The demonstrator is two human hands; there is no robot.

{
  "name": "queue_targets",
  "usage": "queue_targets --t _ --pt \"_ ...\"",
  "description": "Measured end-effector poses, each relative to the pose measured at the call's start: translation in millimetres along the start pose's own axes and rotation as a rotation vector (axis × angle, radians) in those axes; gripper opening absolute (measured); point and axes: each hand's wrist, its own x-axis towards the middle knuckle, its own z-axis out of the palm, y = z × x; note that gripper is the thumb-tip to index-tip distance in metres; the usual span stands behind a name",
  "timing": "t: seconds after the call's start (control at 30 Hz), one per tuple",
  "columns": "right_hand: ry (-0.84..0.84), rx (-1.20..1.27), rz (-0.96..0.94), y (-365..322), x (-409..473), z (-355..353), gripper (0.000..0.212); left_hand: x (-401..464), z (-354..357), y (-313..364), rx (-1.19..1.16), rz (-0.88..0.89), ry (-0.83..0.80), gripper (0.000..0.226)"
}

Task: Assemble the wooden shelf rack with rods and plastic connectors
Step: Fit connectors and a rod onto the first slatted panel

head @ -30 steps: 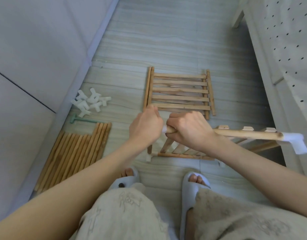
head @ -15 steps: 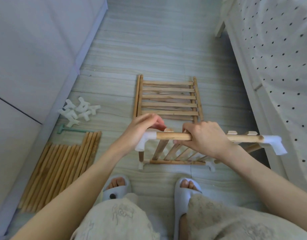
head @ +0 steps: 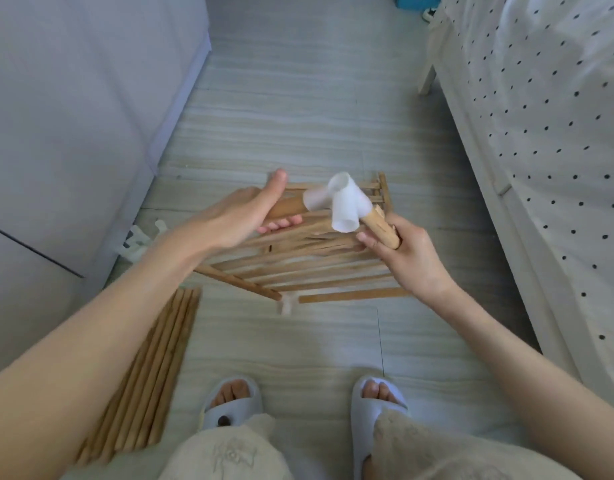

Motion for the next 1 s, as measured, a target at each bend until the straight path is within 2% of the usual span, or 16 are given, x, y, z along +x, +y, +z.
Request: queue_targets --t 0.07,0.13,0.23,0.3,0.37,0.47,0.53,0.63,0.7,0.77,0.87,0.93,1.0 --pt "-0.029 0.132 0.152 13.0 -4.1 5.3 0.013 3.4 3.8 11.6 0.16 0.026 -0.016 0.086" --pt "-0.023 0.177 0.245 26.6 -7.7 8.5 0.016 9.6 15.9 19.2 0.281 0.053 -0.011 0.096" --pt "-0.073 0.109 0.383 54.2 -14.0 9.9 0.021 20.1 33.1 21.3 0.469 0.074 -0.045 0.11" --pt "-0.116 0.099 0.448 74.8 -20.6 8.7 0.021 25.3 43.0 15.2 0.638 0.122 -0.113 0.099" --pt "-0.107 0.108 0.469 91.3 -27.0 7.5 0.019 28.4 50.0 5.6 0.792 0.185 -0.158 0.073" --pt "-0.091 0.153 0.443 106.7 -33.4 4.7 0.024 31.5 55.3 -6.7 0.882 0.203 -0.12 0.044" --pt "-0.138 0.145 0.429 110.5 -35.5 1.7 0.022 32.7 58.2 -11.4 0.885 0.203 -0.095 0.038" --pt "-0.29 0.009 0.479 116.2 -34.5 -14.5 0.01 33.8 57.6 -14.5 0.834 0.2 -0.121 0.037" --pt "-0.331 -0.091 0.509 110.7 -32.4 -35.7 0.01 30.8 50.6 -15.7 0.805 0.174 -0.133 0.041" --pt "-0.243 -0.046 0.495 92.3 -26.2 -58.3 0.019 25.2 38.9 -16.3 0.783 0.113 -0.139 0.043" --pt "0.003 0.122 0.379 53.6 -9.0 -74.5 0.027 17.5 21.7 -21.4 0.729 0.023 -0.192 0.038" --pt "0.132 -0.02 0.233 25.3 1.7 -70.6 0.033 13.8 13.3 -25.3 0.728 -0.026 -0.214 0.04" --pt "0.018 -0.247 0.077 -0.2 5.3 -57.7 0.04 11.6 8.1 -30.2 0.735 -0.06 -0.228 0.04"
